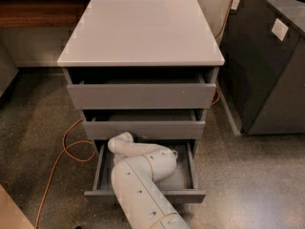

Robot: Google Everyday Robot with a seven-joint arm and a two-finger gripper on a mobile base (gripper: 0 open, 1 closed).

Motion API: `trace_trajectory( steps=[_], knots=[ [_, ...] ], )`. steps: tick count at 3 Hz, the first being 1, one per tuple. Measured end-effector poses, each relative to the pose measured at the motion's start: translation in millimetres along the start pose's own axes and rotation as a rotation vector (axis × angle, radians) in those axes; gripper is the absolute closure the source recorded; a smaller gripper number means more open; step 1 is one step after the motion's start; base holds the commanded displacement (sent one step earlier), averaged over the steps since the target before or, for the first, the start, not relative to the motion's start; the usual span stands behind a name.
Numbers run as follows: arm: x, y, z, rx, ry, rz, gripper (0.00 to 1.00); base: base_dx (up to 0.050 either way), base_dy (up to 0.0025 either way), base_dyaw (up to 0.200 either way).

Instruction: Pick rxbar blueberry from bottom drawer and place on counter

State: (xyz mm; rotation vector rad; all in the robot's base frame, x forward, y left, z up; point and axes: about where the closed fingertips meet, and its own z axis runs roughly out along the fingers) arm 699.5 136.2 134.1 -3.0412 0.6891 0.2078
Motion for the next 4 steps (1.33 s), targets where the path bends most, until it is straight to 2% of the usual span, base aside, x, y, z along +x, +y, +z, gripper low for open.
trace_trajectory(
  steps=[1, 2, 4],
  knots=[
    [1.2, 5.0, 1.8, -0.010, -0.003, 0.018, 0.69, 0.000, 0.00000, 0.000],
    [3.5, 11.3, -5.9, 0.000, 0.002, 0.051, 0.98, 0.000, 0.00000, 0.000],
    [-18.6, 20.5, -35.2, 0.027, 0.029, 0.062, 1.00, 0.000, 0.00000, 0.000]
  ],
)
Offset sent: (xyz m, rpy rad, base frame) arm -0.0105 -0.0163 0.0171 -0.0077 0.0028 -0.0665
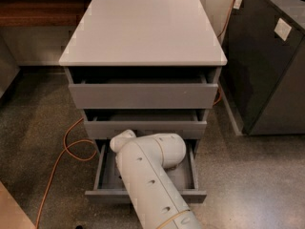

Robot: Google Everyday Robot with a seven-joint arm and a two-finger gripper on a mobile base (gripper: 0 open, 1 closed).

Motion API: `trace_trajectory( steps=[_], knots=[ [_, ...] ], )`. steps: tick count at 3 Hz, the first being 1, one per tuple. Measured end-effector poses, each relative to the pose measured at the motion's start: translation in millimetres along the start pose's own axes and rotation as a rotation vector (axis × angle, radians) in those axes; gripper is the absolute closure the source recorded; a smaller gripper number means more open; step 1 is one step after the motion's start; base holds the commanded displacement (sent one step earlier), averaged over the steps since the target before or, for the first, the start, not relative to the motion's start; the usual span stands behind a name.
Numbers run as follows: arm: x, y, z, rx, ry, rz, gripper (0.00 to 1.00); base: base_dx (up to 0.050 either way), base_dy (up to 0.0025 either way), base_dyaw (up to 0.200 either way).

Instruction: Pick rxbar blueberry from bottom drawer and place on counter

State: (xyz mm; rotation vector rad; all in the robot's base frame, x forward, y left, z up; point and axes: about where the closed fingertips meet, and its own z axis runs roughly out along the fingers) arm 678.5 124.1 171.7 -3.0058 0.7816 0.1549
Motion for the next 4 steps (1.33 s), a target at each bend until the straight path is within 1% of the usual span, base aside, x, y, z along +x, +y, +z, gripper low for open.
trace_trajectory(
  steps=[1, 2, 3, 4],
  knots=[
    [-26.0, 9.2, -34.4, 0.029, 0.019, 0.000, 1.00, 0.000, 0.00000, 0.000],
    [-41.2, 20.1, -53.4, 0.038, 0.023, 0.010, 1.00, 0.000, 0.00000, 0.000],
    [-48.8, 38.0, -76.8, 0.081, 0.021, 0.058, 1.00, 0.000, 0.00000, 0.000],
    [-55.9, 68.8, -107.4, 0.151, -0.009, 0.142, 1.00, 0.000, 0.00000, 0.000]
  ],
)
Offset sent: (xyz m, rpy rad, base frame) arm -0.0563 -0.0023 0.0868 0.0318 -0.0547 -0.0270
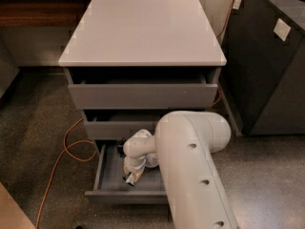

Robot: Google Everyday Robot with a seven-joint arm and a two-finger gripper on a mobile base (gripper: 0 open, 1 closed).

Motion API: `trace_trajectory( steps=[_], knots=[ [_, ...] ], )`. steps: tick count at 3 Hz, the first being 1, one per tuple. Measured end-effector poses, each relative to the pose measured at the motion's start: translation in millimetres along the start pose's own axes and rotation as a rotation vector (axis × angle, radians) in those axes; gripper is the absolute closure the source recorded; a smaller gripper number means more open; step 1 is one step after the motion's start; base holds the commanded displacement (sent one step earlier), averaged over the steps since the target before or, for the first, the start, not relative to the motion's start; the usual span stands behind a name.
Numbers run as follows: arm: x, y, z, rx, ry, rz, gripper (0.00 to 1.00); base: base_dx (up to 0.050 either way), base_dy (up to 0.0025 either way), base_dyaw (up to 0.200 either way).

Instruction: Pick rxbar blueberry from bottom drawer and place on counter

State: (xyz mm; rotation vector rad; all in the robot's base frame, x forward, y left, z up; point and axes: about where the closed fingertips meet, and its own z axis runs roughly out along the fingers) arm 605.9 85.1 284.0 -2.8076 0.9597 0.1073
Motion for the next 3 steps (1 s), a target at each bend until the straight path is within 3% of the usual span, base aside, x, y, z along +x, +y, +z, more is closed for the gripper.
trace_trajectory(
  steps=[2, 3],
  knots=[
    [11.0, 23.6, -56.8, 0.076, -0.051, 0.082, 1.00, 0.000, 0.00000, 0.000],
    [17.2, 25.1, -79.2, 0.083, -0.058, 0.084, 1.00, 0.000, 0.00000, 0.000]
  ],
)
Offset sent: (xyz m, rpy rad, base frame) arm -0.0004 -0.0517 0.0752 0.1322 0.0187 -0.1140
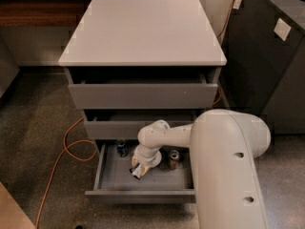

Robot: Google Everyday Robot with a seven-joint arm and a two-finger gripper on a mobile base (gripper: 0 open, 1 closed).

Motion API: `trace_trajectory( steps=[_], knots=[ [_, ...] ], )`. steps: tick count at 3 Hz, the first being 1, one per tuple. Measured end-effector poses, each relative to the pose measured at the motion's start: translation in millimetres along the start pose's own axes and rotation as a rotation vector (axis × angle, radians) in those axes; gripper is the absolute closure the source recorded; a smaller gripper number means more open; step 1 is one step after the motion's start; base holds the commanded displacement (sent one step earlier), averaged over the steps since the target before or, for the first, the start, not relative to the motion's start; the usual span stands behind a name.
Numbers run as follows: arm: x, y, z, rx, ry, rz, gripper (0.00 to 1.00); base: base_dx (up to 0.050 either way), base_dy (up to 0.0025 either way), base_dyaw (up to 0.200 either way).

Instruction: Pick rxbar blueberry from bottom drawer and place on counter

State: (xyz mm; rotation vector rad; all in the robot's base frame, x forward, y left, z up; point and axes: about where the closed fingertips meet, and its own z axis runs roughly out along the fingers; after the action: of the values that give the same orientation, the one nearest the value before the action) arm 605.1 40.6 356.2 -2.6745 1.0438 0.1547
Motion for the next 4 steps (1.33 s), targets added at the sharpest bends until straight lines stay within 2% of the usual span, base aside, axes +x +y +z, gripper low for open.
trace_trajectory(
  steps=[1, 3, 4],
  knots=[
    [4.2, -14.0, -52.8, 0.014, 0.020, -0.034, 1.00, 0.000, 0.00000, 0.000],
    [-1.7, -12.9, -59.0, 0.024, 0.011, -0.029, 1.00, 0.000, 0.00000, 0.000],
    [-14.6, -12.6, -80.1, 0.053, 0.016, -0.032, 1.00, 0.000, 0.00000, 0.000]
  ],
)
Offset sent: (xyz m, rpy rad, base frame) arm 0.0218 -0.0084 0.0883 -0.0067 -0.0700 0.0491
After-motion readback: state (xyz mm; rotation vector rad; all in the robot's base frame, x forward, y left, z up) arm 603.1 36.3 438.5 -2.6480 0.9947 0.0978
